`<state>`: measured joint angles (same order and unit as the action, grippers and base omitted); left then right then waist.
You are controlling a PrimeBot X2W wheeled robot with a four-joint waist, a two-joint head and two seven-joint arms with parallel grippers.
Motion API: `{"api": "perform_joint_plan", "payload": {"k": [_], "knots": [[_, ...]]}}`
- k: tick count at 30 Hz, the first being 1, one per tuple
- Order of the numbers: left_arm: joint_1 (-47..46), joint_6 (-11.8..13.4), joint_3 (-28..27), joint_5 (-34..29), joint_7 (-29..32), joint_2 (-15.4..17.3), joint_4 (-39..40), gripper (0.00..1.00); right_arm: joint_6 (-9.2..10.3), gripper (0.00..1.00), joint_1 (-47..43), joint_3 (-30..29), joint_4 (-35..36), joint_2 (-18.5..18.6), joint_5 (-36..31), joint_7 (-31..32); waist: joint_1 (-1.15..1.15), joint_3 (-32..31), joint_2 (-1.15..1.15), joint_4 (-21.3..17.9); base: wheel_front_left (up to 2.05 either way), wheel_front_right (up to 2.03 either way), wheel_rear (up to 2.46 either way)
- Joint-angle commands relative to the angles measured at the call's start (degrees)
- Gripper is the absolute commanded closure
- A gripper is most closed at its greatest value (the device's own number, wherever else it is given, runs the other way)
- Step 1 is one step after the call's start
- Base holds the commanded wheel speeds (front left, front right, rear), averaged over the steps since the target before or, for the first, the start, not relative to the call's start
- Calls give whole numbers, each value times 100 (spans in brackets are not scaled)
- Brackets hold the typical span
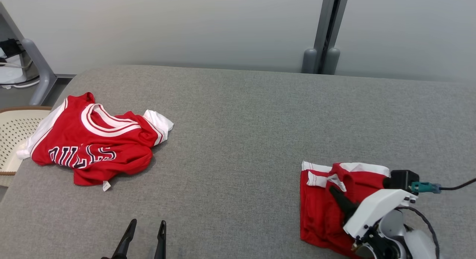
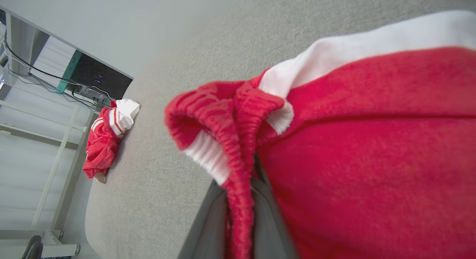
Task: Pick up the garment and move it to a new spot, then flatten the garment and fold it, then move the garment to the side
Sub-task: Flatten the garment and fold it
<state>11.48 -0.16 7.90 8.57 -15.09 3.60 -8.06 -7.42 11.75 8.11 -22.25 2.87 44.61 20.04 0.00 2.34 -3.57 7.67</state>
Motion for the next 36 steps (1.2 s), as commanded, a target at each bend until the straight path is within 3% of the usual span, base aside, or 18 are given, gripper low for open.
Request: {"api": "perform_joint_plan", "payload": {"k": [1, 5, 6, 7, 8, 9, 10, 13, 17, 21, 25, 29, 33, 36], "knots": [[-82, -64, -64, -59, -9, 37, -16, 0, -13, 100, 152, 137, -190, -4, 59, -152, 0, 5, 0, 35, 0, 0, 0], [-87, -136, -165, -116, -9, 19, -39, 0, -13, 100, 487, 597, -677, 1, 413, -620, 0, 10, 0, 58, 0, 0, 0], [-76, -141, -184, -119, -9, 14, -53, 0, -13, 88, 564, 731, -794, 2, 474, -744, 0, 9, 0, 56, 0, 0, 0], [-65, -160, -203, -124, -9, 10, -65, 0, -13, 62, 644, 867, -892, 7, 529, -866, 0, 10, 0, 53, 0, 0, 0], [-65, -160, -203, -124, -9, 10, -65, 0, -13, 62, 644, 867, -892, 7, 529, -866, 0, 10, 0, 53, 0, 0, 0], [-53, -177, -221, -138, -9, 6, -73, 0, -13, 13, 707, 1010, -978, 7, 604, -968, 0, 7, 0, 48, 0, 0, 0], [-37, -178, -236, -145, -9, 1, -83, 0, -13, 0, 757, 1142, -1060, 5, 662, -1055, 0, 3, 0, 40, 0, 0, 0], [43, -197, -313, -138, -9, -17, -109, 0, -13, 0, 968, 1521, -1261, 7, 569, -1450, 0, -10, 0, -61, 0, 0, 0], [111, -210, -386, -140, -9, -28, -94, 0, -13, 0, 923, 1679, -894, 10, 290, -1798, 0, -49, 0, -190, 0, 0, 0], [215, -178, -513, -107, -9, -43, -28, 0, -12, 0, 512, 1655, -49, 497, -434, -2183, 0, -79, 0, -348, 0, 0, 0], [286, -181, -631, -91, -9, -48, 26, 0, -13, 0, -232, 1129, 706, 1110, -1239, -2684, 0, -107, 0, -460, 0, 0, 0], [359, -158, -703, -73, -9, -57, 102, 0, -12, 0, -1008, 336, 794, 1635, -2374, -3290, 0, -127, 0, -560, 0, 0, 0], [389, -127, -731, -24, -9, -61, 151, 0, -13, 0, -1558, -355, 646, 1548, -3343, -3508, 0, -124, 0, -621, 0, 0, 0], [353, -91, -654, 9, -9, -61, 161, 0, -6, 0, -1812, -748, 964, 1297, -3803, -3522, 0, -134, 0, -631, 0, 0, 0]]}}
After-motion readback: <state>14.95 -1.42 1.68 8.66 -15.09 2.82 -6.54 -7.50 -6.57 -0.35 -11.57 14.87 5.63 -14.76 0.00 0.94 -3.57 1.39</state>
